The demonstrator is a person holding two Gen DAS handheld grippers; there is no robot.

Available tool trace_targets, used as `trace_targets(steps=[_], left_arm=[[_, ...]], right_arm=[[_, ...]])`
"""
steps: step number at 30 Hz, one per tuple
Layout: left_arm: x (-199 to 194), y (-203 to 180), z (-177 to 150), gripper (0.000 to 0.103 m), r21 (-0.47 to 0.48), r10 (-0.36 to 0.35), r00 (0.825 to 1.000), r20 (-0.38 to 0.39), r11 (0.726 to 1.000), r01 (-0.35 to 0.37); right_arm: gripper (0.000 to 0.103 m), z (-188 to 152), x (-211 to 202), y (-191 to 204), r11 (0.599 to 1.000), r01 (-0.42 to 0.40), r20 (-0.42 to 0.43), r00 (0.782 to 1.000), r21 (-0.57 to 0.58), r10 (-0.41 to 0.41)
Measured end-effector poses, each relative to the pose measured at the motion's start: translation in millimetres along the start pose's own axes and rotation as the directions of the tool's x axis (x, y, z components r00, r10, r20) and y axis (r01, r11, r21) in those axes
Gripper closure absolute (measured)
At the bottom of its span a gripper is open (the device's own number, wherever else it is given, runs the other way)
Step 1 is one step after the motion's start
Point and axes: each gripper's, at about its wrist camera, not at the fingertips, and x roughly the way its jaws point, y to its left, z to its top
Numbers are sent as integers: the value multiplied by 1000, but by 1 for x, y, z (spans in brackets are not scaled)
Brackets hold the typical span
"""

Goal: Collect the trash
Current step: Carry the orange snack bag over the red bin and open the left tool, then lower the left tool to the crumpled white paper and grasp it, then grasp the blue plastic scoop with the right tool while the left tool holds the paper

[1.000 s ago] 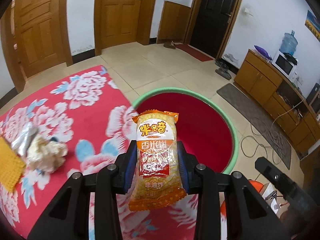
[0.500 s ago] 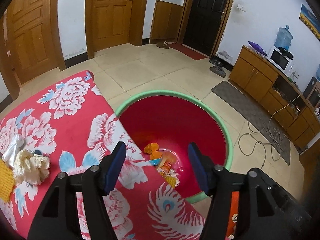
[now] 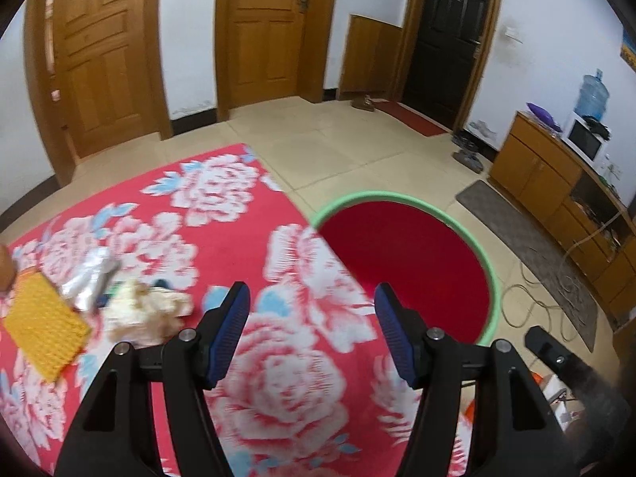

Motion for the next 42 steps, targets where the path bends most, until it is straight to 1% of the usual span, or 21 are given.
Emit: trace_targets(steps=[8, 13, 16, 21, 22, 23, 24, 26, 27, 28, 33, 38, 42], left_arm=[[-14, 45, -3, 38, -42, 110, 994, 6, 993, -110], [-12, 71, -6, 39, -93, 150, 989, -12, 984, -150], [-7, 84, -10, 46, -119, 166, 986, -26, 979, -168], [5, 96, -16, 55, -146, 183, 982, -54, 971, -189], [7, 98, -17, 58, -151, 187, 981, -59, 969, -194], [9, 101, -18, 64, -155, 188, 980, -64, 968, -196], [11, 103, -19, 66, -161, 187, 980, -69, 967, -196], [13, 107, -20, 74, -170, 181, 981, -72, 967, -191], [12, 109, -21, 77, -174, 175, 982, -69, 967, -184], [11, 110, -21, 81, -178, 169, 983, -66, 968, -178], [-5, 114, -24, 83, -202, 128, 991, -44, 970, -134], [-29, 118, -27, 83, -211, 125, 992, -10, 970, -124], [-48, 129, -31, 83, -233, 148, 989, 10, 962, -142]], right_arm=[[44, -1, 3, 6, 1000, -6, -13, 1000, -6, 6], [43, -2, 6, 7, 1000, -5, -20, 1000, -10, 5], [43, -3, 7, 8, 1000, -4, -23, 1000, -11, 4], [43, -6, 8, 11, 1000, -7, -34, 999, -16, 7], [43, -6, 8, 12, 1000, -8, -36, 999, -20, 7], [43, -6, 7, 14, 1000, -9, -36, 999, -24, 9], [43, -6, 7, 15, 1000, -10, -36, 999, -26, 9], [43, -6, 5, 15, 999, -12, -34, 999, -32, 11], [43, -7, 5, 16, 999, -12, -34, 999, -32, 11], [43, -6, 5, 16, 999, -12, -33, 999, -32, 11], [43, -7, 1, 22, 999, -17, -29, 999, -43, 16], [43, -7, -5, 31, 997, -30, -22, 999, -68, 29], [43, -9, -11, 44, 994, -50, -21, 999, -95, 49]])
